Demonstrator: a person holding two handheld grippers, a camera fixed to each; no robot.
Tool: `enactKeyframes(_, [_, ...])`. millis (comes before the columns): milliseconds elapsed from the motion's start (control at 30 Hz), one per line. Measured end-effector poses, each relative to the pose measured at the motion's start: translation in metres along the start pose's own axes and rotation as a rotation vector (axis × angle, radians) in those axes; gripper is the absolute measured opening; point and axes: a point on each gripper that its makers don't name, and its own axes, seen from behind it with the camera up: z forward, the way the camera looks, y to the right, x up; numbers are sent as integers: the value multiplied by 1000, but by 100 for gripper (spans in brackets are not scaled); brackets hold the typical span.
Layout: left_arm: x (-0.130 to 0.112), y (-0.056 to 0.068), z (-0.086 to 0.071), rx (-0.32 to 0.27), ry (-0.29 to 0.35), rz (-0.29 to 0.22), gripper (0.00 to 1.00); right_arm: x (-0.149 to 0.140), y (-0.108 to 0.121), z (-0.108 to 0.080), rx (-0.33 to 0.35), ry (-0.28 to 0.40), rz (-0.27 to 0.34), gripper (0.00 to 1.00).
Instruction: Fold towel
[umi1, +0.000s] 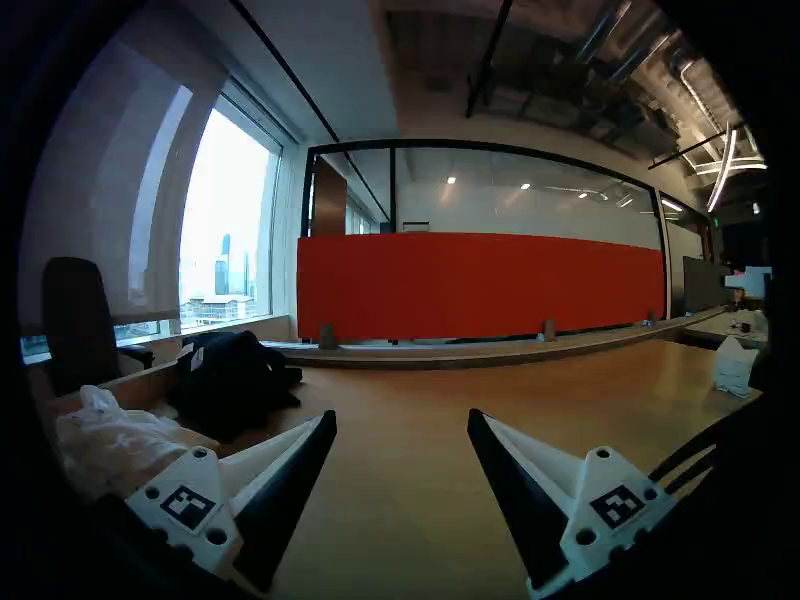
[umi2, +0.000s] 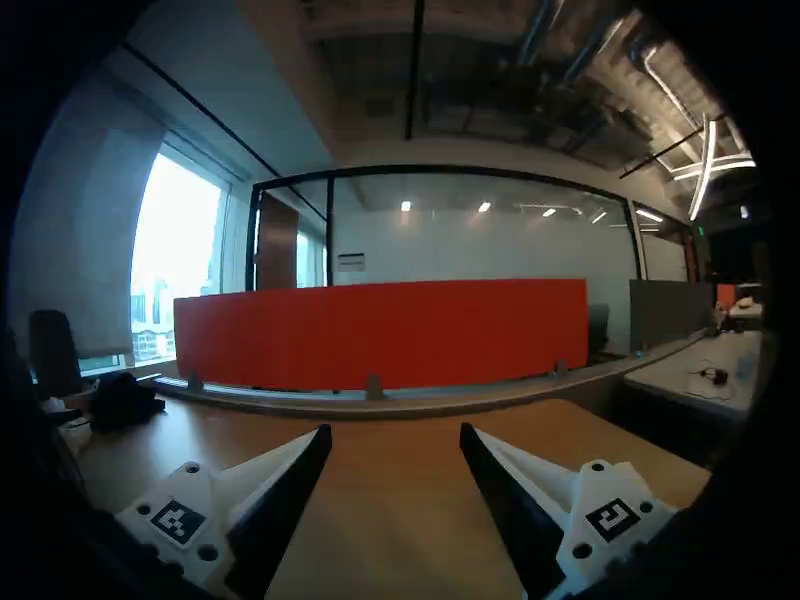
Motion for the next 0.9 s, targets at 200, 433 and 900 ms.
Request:
enactKeyframes(200, [0, 0, 0, 0, 0, 0, 98, -17, 8, -3, -6, 7, 3, 99])
enactKeyframes(433, [0, -1, 0, 0, 0, 0, 98, -37, 15, -1, -17, -1, -1, 99])
enactKeyframes(900, [-1, -1, 0, 0, 0, 0, 97, -71, 17, 2, -16, -28, -58, 99])
